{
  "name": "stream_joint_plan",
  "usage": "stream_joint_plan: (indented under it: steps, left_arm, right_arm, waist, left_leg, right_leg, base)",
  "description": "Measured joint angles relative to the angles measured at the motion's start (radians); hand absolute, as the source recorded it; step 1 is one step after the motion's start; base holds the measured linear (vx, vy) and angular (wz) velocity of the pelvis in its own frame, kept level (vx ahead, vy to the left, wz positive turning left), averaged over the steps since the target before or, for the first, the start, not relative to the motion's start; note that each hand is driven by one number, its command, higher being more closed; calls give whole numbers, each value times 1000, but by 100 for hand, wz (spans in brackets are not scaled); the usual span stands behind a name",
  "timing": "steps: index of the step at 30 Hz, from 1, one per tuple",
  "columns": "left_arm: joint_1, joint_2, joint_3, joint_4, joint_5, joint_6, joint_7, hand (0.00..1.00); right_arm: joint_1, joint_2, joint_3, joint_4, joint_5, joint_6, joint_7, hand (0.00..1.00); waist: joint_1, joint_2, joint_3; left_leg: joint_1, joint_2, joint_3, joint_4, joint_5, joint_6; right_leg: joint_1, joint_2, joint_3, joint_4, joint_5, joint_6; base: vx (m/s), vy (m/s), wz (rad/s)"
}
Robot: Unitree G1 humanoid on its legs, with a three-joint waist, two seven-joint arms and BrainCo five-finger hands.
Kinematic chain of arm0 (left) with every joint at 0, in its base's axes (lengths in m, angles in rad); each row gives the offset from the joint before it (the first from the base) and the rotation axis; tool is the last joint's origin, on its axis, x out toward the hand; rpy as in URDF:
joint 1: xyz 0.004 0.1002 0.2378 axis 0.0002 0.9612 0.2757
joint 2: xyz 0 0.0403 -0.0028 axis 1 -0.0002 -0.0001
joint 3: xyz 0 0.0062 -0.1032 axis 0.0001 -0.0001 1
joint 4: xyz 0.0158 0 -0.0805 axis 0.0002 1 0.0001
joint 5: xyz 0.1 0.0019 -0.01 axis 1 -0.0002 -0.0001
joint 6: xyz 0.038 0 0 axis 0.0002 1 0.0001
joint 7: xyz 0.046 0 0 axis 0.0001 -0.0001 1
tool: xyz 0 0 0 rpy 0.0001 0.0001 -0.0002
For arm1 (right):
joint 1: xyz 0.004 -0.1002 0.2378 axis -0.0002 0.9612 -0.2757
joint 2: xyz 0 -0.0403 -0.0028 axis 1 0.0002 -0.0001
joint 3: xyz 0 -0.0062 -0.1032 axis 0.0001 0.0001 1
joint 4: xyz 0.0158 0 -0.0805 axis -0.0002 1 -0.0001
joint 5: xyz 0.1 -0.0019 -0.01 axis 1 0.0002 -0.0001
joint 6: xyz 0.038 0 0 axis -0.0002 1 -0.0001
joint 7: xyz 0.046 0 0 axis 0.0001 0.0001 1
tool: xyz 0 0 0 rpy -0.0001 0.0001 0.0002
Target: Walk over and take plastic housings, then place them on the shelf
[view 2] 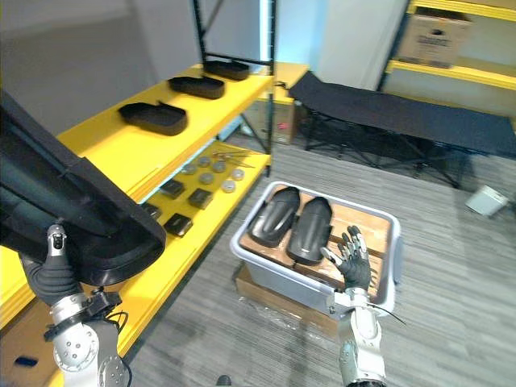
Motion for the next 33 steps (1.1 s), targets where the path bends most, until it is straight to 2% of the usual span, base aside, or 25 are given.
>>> stream_joint_plan:
  steps: [1,2,3,4,5,7,8,9,10,11,12,13,16,21,24,25,26,27,28,29,30,31,32,33]
  left_arm:
    - [0,5,3,0,-4,-2,-28,100]
    - [1,13,3,0,-17,-3,-51,100]
    - [5,18,13,0,-34,-7,-64,100]
    - [12,16,21,1,-42,-8,-63,100]
    - [35,9,37,3,-60,-8,-62,100]
    - [66,9,41,5,-76,-8,-61,100]
    - [72,8,38,5,-76,-8,-63,100]
    - [72,9,29,5,-76,-8,-70,100]
    - [61,8,12,6,-77,-8,-94,100]
    - [52,7,-6,7,-79,-8,-108,100]
    - [42,6,-40,7,-79,-8,-142,100]
    - [48,6,-62,7,-78,-8,-170,100]
    - [58,1,-66,7,-81,-6,-173,100]
    - [87,-13,-62,7,-109,-6,-162,100]
    - [75,-13,-62,7,-106,-6,-163,100]
    - [62,-12,-59,7,-105,-4,-164,100]
    - [50,-11,-52,6,-101,-3,-164,100]
    - [45,-10,-50,5,-98,-3,-164,100]
    - [37,-15,-52,7,-85,-3,-161,100]
    - [16,-10,-55,11,-54,0,-157,100]
    - [9,-4,-58,10,-35,0,-154,100]
    - [1,19,-65,1,-14,0,-143,100]
    - [-4,32,-69,0,-9,-1,-136,100]
    - [-26,54,-67,4,0,0,-122,100]
  right_arm:
    - [1,0,4,-6,-13,4,-22,0]
    - [2,0,5,-15,-14,10,-37,0]
    - [-2,-1,4,-29,-15,14,-47,0]
    - [-4,-1,4,-35,-15,18,-48,0]
    - [-10,-2,4,-38,-16,22,-48,0]
    - [-15,-14,1,-38,-16,24,-46,0]
    - [-18,-19,-3,-38,-17,26,-44,0]
    - [-16,-24,-13,-39,-19,27,-43,0]
    - [-7,-23,-38,-44,-19,28,-44,0]
    - [0,-28,-55,-50,-19,28,-48,0]
    - [14,-42,-89,-54,-19,28,-55,0]
    - [33,-52,-120,-62,-19,28,-59,0]
    - [47,-57,-145,-81,-18,22,-61,0]
    - [48,-40,-138,-78,-17,18,-45,0]
    - [48,-12,-137,-76,-11,18,-47,0]
    - [47,5,-139,-76,-5,18,-47,0]
    - [49,27,-141,-77,-7,20,-50,0]
    - [50,31,-141,-79,-7,20,-52,0]
    - [59,23,-137,-87,-7,21,-50,0]
    - [77,29,-140,-86,-6,24,-49,0]
    - [81,30,-141,-85,-6,28,-48,0]
    - [82,34,-142,-85,-6,28,-38,0]
    - [83,41,-140,-85,-7,28,-28,0]
    - [80,51,-141,-88,-7,26,-6,0]
  waist:
    - [-1,-3,5]
    - [-1,-5,13]
    - [8,-24,23]
    - [13,-31,25]
    - [21,-38,23]
    - [40,-40,23]
    - [38,-38,32]
    - [32,-31,49]
    - [14,-23,67]
    - [-1,-14,78]
    - [-21,8,99]
    - [-22,30,105]
    - [-17,50,109]
    - [-13,48,125]
    - [-14,21,141]
    - [-9,2,151]
    - [-6,-23,156]
    - [-5,-34,160]
    - [-14,-11,156]
    - [-23,-11,152]
    - [-25,-9,150]
    - [-33,-1,143]
    - [-38,3,144]
    - [-51,-4,144]
  left_leg:
    - [-7,-5,-62,0,7,4]
    - [-17,-10,-103,1,15,2]
    - [-21,-14,-139,2,23,-3]
    - [-23,-20,-151,5,30,-5]
    - [-28,-23,-171,5,39,-13]
    - [-36,-26,-184,6,54,-29]
    - [-36,-32,-198,5,60,-32]
    - [-51,-43,-188,6,60,-16]
    - [-84,-21,-44,24,50,3]
    - [-104,-4,28,52,50,3]
    - [-134,32,145,97,56,11]
    - [-147,61,232,111,60,16]
    - [-153,65,257,100,93,6]
    - [-142,80,305,135,100,-5]
    - [-153,78,307,184,74,-7]
    - [-167,70,318,227,48,12]
    - [-193,54,357,338,-14,57]
    - [-193,40,378,400,-59,69]
    - [-192,38,375,455,-153,46]
    - [-185,24,364,453,-171,52]
    - [-177,19,348,437,-173,51]
    - [-146,16,325,381,-171,50]
    - [-139,21,308,356,-171,51]
    - [-109,20,263,299,-154,76]
  right_leg:
    - [2,5,72,41,-27,-26]
    - [3,7,113,69,-53,-30]
    - [9,5,138,98,-86,-28]
    - [13,4,137,110,-99,-25]
    - [20,3,124,122,-117,-3]
    - [27,3,106,122,-144,-1]
    - [41,1,93,118,-157,7]
    - [63,-5,61,107,-182,14]
    - [97,-2,15,67,-191,29]
    - [116,6,-14,50,-190,30]
    - [140,19,-60,41,-188,35]
    - [150,26,-85,40,-192,39]
    - [149,26,-74,44,-220,54]
    - [121,0,-20,121,-288,55]
    - [123,-17,-23,145,-314,51]
    - [124,-38,-26,155,-332,33]
    - [132,-70,-27,168,-348,11]
    - [142,-87,-28,182,-351,-2]
    - [107,-100,-11,333,-322,-30]
    - [26,-131,55,507,-265,-111]
    - [-16,-134,92,578,-206,-139]
    - [-84,-117,173,670,-120,-92]
    - [-113,-89,204,693,-153,-63]
    - [-171,-14,248,681,-258,-58]
  base:
    - [59,84,151]
    - [84,29,166]
    - [72,-47,117]
    - [69,-119,93]
    - [48,-145,54]
    - [20,-140,35]
    - [-45,-121,47]
    - [-70,-115,88]
    - [-84,-97,108]
    - [-83,-46,136]
    - [-104,-13,124]
    - [-96,24,104]
    - [-65,6,28]
    - [-76,-5,-17]
    - [-14,-8,-1]
    - [40,48,1]
    - [71,74,-5]
    - [204,146,6]
    - [235,195,39]
    - [240,209,57]
    - [203,185,60]
    - [192,107,37]
    - [272,88,55]
    - [226,33,50]
